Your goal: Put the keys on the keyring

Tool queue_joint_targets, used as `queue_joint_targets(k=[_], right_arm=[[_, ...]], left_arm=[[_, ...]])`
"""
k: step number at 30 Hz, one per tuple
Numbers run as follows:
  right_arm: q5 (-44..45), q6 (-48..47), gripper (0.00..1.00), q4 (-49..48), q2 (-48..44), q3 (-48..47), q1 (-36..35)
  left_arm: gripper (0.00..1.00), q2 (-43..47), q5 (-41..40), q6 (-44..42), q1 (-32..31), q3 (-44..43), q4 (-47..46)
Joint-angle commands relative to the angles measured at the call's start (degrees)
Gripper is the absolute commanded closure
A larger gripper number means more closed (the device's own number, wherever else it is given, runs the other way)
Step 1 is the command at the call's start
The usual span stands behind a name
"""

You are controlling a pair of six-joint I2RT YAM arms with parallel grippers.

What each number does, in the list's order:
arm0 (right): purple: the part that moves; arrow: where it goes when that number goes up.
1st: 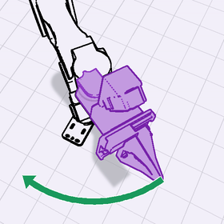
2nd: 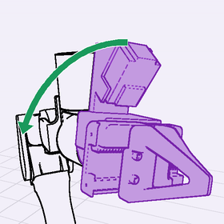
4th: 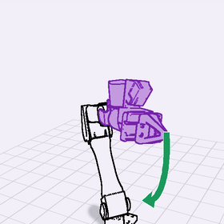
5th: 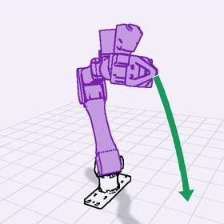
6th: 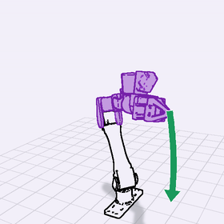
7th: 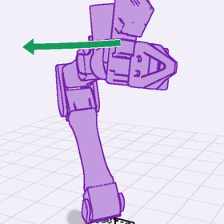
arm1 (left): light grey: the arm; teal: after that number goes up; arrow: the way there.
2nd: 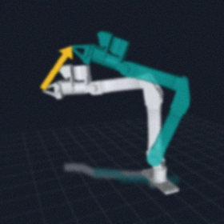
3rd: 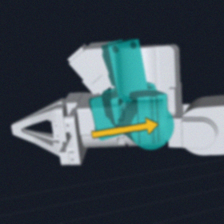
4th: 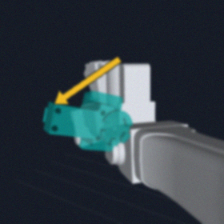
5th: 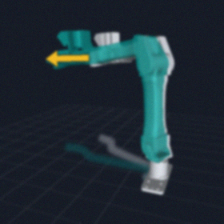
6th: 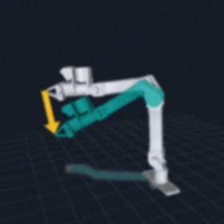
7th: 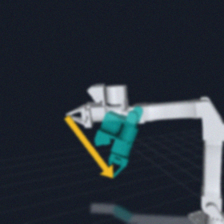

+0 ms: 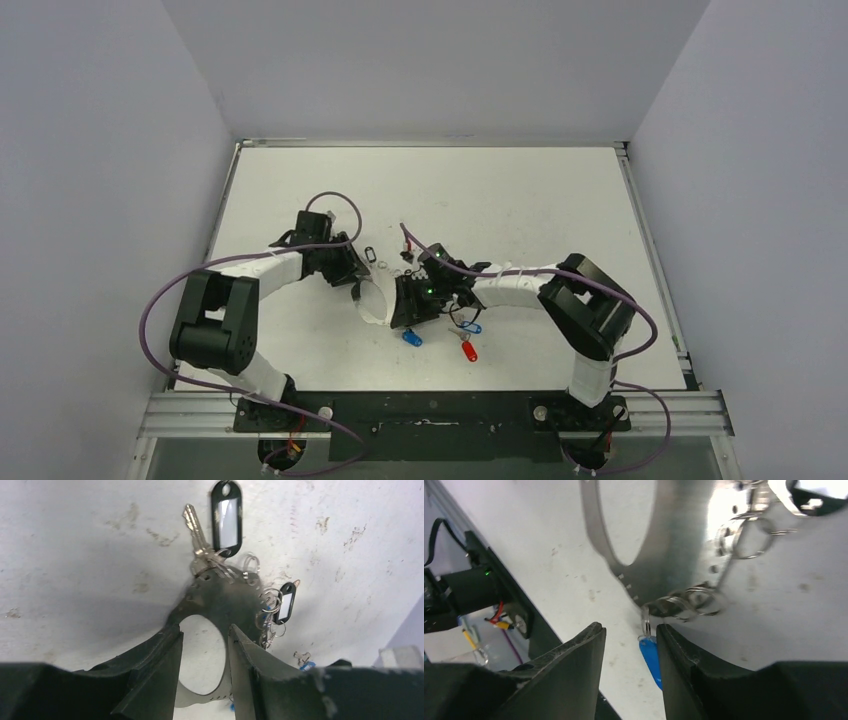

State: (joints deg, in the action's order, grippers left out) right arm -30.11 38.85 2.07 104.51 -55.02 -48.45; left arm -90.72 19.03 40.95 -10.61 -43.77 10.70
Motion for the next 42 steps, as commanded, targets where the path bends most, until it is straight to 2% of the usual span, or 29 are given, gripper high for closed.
queue_joint_targets(k=[1,4,7,14,20,24,33,38,42], right_arm=[[-1.8,3.8,0.53,-5.8,-5.6,-1.4,-0.9],[1.0,0.6,0.40,-1.3,-8.1,-4.1,0.2],[2.4,-2.0,0.34,3.3,-8.3,-6.4,2.2],[2.9,-4.6,0.33,5.7,-3.8,-8.0,5.2],[3.9,-4.3,0.38,6.5,0.6,-7.8,3.7],[3.6,-2.4,0.42,4.0,1.7,-6.2,1.6],[5.3,2.3,0.55,-0.6,4.5,-5.4,-4.2],[5.3,3.5,0.55,-3.0,4.3,-5.7,-6.8],[7.6,1.4,0.49,0.7,0.8,-6.0,-6.6]], left_arm=[[0.61,1.2,-9.0,-6.3,-3.9,-6.6,7.6],[0.55,4.6,-13.2,-7.7,-6.1,-6.7,10.6],[0.51,10.0,-14.3,-7.5,-7.0,-3.6,12.0],[0.50,23.2,-13.0,-3.0,-6.9,7.3,12.9],[0.53,28.4,-9.1,2.5,-6.3,15.3,8.9],[0.61,26.3,-8.1,3.1,-5.9,17.2,5.0],[0.66,12.7,-9.0,-2.2,-6.4,9.7,2.6],[0.66,7.0,-10.1,-5.4,-9.5,4.1,4.2],[0.65,8.5,-13.6,-7.0,-11.4,2.9,7.4]])
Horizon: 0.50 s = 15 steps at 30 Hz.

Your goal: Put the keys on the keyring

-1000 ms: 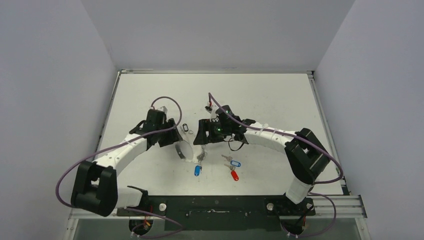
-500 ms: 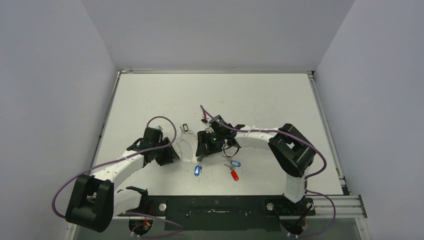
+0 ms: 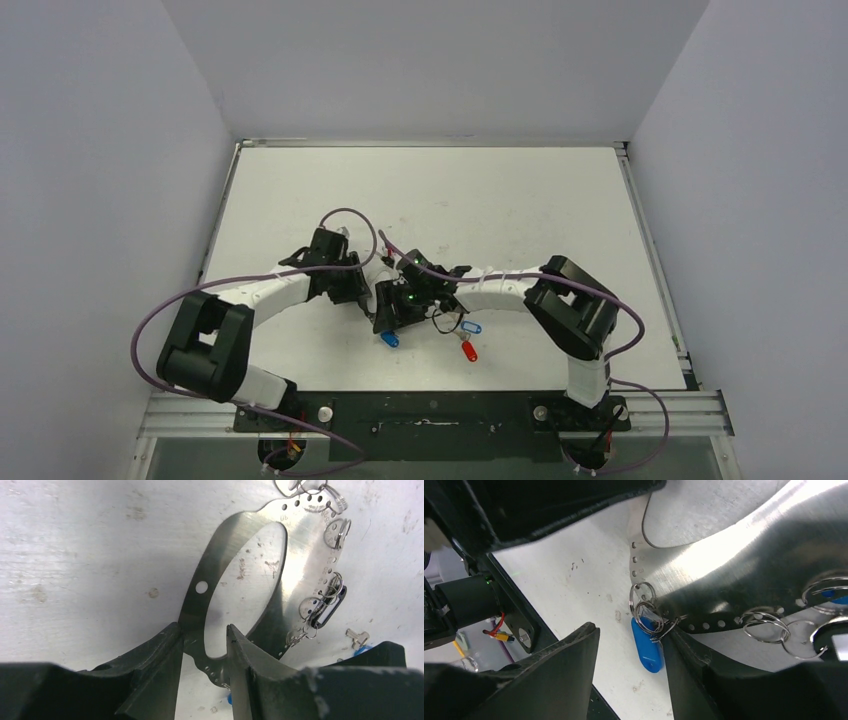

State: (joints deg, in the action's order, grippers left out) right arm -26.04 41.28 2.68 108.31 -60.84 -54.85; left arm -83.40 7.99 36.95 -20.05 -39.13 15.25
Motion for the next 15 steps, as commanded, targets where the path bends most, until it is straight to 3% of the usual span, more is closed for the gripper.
queue_joint_targets(k=[1,8,15], right_arm=[[4.4,-1.9,0.46,1.5,-4.1,-0.4,0.0],[7.5,-7.6,0.27,6.4,-10.4,-0.4,4.6],[5.8,-10.6,0.25,8.7,-8.0,-3.1,11.3]], left_arm=[[0.64,2.4,-3.4,-3.2,-2.1,-1.3,3.1],[0.54,14.4,-6.0,-2.5,-2.1,4.9,4.5],[0.53,20.8,-4.2,1.8,-1.6,11.2,4.2]])
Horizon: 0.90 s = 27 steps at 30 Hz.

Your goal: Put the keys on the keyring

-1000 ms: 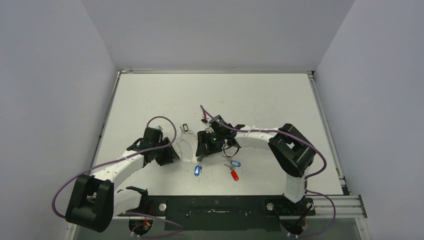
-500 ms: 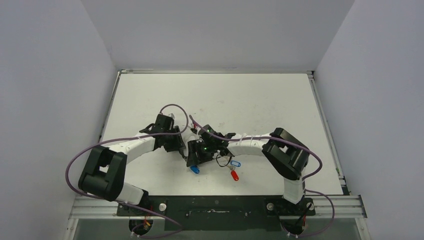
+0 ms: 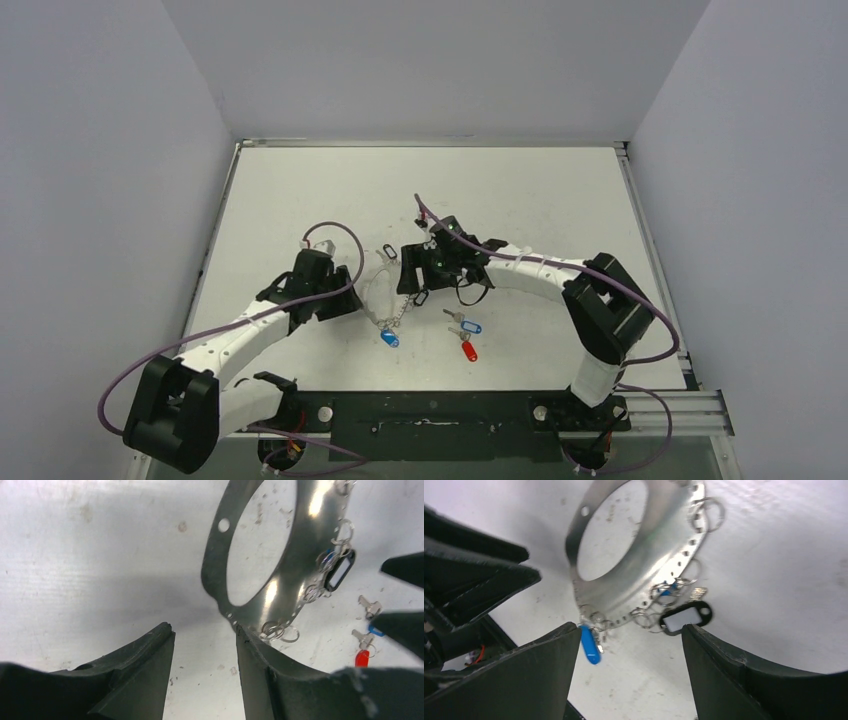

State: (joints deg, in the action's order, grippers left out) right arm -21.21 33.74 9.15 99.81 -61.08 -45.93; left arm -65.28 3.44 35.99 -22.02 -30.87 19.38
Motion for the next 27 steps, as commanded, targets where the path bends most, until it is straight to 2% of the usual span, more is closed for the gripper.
queue_joint_targets(k=[1,7,10,16,23,27], right_arm=[[1.1,-3.6,0.25,3.0,1.5,-3.7,2.7],[1.1,-4.5,0.25,4.2,5.6,-6.9,3.4],[0.3,-3.8,0.29,3.3,6.0,-6.1,3.3],[0.4,-3.0,0.37,2.8,3.7,-2.3,2.9],[2.8,-3.9,0.40,6.0,-0.6,0.1,1.0],[3.1,-3.4,0.42,6.7,-0.6,-0.3,-2.8]], left_arm=[[0.53,3.1,0.7,3.4,0.5,3.6,-0.2],[0.54,4.1,3.6,6.8,1.6,7.0,-4.0],[0.54,3.4,5.4,7.4,2.7,7.4,-5.3],[0.55,1.3,8.8,7.3,5.8,7.5,-7.5],[0.55,-0.2,15.1,7.4,10.9,8.3,-11.5],[0.55,-1.2,16.3,7.0,11.0,8.0,-12.3]])
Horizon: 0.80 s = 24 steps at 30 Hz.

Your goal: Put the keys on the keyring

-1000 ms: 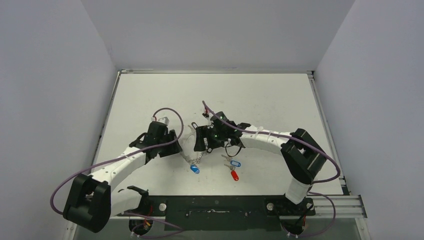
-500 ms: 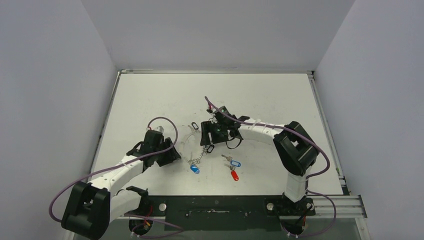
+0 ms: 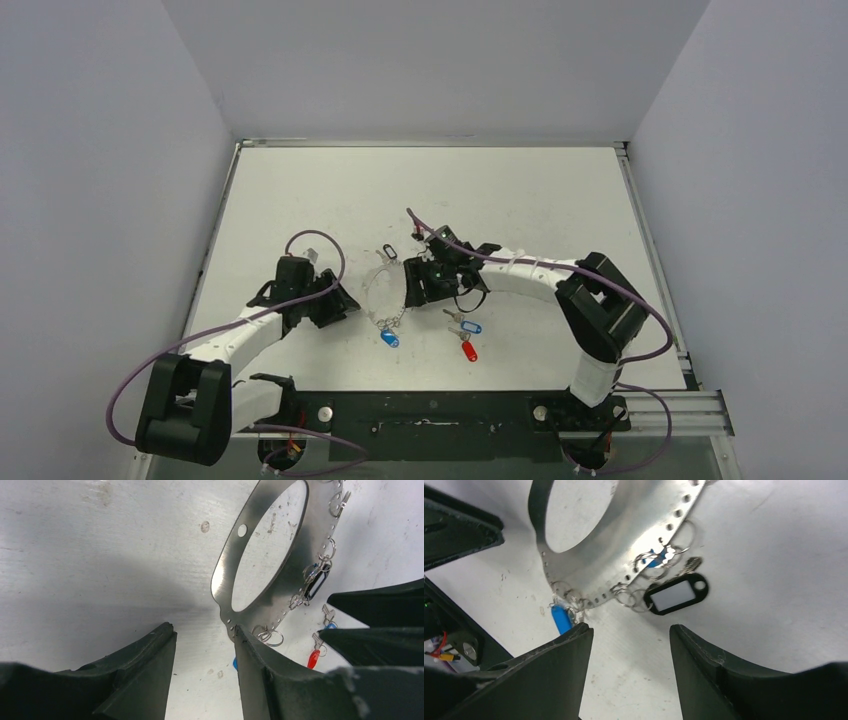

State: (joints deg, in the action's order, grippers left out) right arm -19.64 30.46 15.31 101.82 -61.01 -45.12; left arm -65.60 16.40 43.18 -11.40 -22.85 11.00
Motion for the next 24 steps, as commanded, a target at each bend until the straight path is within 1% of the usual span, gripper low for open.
queue_joint_targets(k=[1,6,11,15,20,24], right_arm=[[1.6,0.2,0.43,0.3,-2.4,-0.5,-4.7],[0.8,2.9,0.53,-2.3,-0.1,-0.9,-8.8],[1.9,3.8,0.63,-3.1,1.2,-1.4,-9.6],[3.1,3.4,0.67,-3.0,1.5,-1.6,-9.5],[2.7,3.4,0.68,-3.9,3.1,-2.5,-9.5],[2.8,3.3,0.71,-4.0,4.4,-3.6,-9.5]], left_arm=[[0.55,-1.3,3.5,-0.2,0.4,-0.1,-4.1],[0.56,-2.3,4.1,-0.2,0.4,0.0,-4.5],[0.56,-1.8,4.1,-0.5,0.4,0.0,-4.2],[0.56,-1.3,3.9,-1.1,0.4,-0.1,-3.7],[0.56,-1.7,3.9,-1.5,0.4,-0.2,-3.5],[0.56,-1.7,3.9,-1.6,0.3,-0.1,-3.5]])
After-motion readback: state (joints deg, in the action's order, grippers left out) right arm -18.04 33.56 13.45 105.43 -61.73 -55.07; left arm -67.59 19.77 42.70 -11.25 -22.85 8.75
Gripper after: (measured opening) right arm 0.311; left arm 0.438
